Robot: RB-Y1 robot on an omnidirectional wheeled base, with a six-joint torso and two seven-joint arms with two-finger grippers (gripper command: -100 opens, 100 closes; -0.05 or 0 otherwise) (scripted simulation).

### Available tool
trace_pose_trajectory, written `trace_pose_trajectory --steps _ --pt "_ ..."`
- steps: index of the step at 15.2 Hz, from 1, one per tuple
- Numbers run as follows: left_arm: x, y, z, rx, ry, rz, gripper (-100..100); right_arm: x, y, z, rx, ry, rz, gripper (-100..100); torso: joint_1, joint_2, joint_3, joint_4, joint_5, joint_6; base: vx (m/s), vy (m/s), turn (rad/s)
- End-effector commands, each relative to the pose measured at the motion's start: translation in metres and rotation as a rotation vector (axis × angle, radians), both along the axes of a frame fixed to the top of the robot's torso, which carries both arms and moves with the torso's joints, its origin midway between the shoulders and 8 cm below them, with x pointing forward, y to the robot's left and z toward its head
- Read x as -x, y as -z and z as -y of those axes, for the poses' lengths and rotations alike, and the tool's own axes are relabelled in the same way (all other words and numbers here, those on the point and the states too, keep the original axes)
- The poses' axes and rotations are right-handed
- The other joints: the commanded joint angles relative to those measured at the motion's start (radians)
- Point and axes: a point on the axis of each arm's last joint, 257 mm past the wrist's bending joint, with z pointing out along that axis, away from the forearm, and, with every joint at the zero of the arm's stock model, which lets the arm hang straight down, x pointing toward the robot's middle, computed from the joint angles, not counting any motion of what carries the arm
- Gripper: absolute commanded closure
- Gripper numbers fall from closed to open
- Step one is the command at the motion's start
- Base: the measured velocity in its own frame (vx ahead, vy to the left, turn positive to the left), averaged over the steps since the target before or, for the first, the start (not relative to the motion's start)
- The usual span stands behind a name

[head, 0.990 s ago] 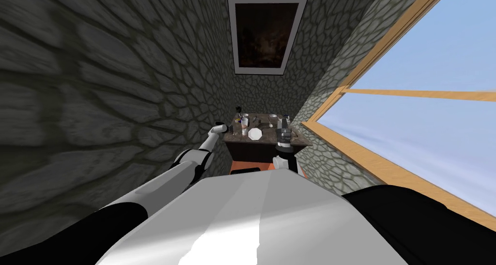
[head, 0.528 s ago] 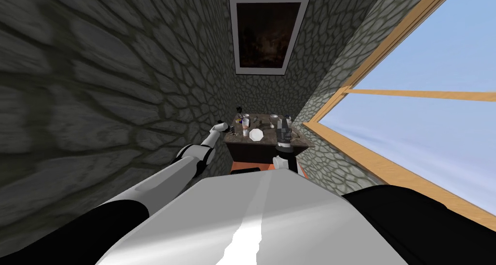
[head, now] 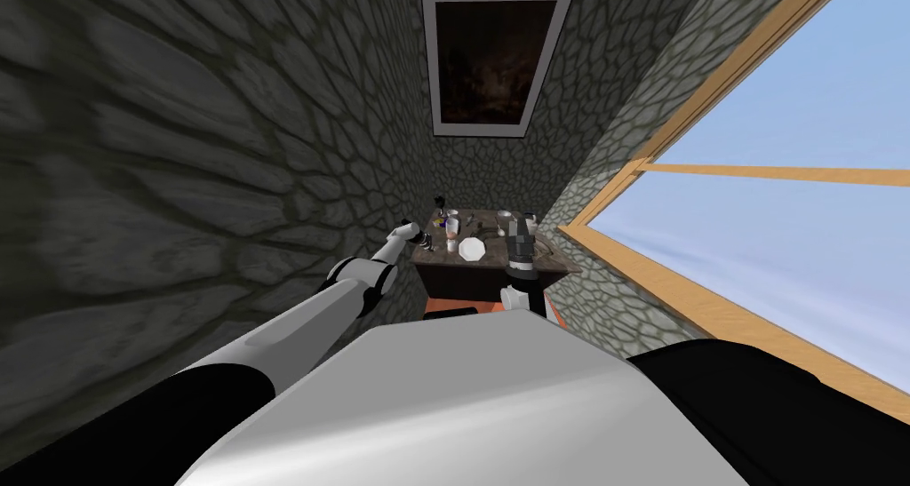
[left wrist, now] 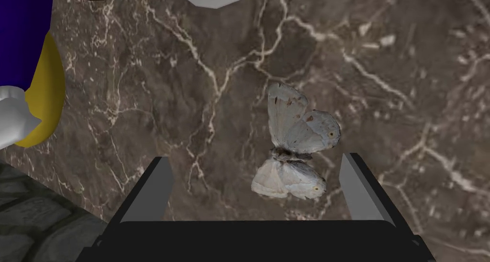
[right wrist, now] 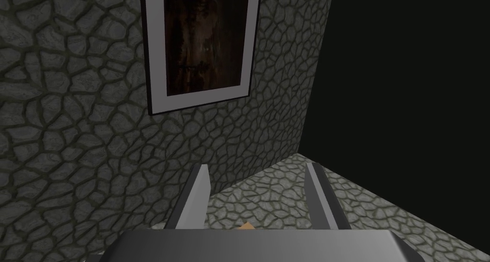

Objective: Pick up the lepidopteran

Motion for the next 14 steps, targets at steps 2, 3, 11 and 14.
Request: trace_pose_trajectory --steps 2,3,11,14 --pt "0.015 0.004 0.008 0.007 0.023 -0.071 -100 0.0 0.0 0.0 0.0 0.0 0.0 0 0.0 0.0 0.0 0.0 0.0 0.0 0.048 0.02 0.004" --pt "0.015 0.004 0.008 0.007 0.023 -0.071 -100 0.0 0.0 0.0 0.0 0.0 0.0 0 0.0 0.0 0.0 0.0 0.0 0.0 0.042 0.015 -0.003" --pt "0.059 0.012 0.025 0.028 0.081 -0.266 -100 0.0 0.0 0.0 0.0 0.0 0.0 0 0.0 -0.002 -0.001 0.0 0.0 0.0 0.065 0.015 0.0" --pt "0.076 0.015 0.03 0.035 0.099 -0.332 -100 0.0 0.0 0.0 0.0 0.0 0.0 0 0.0 -0.001 -0.001 0.0 0.0 0.0 0.057 0.01 -0.002"
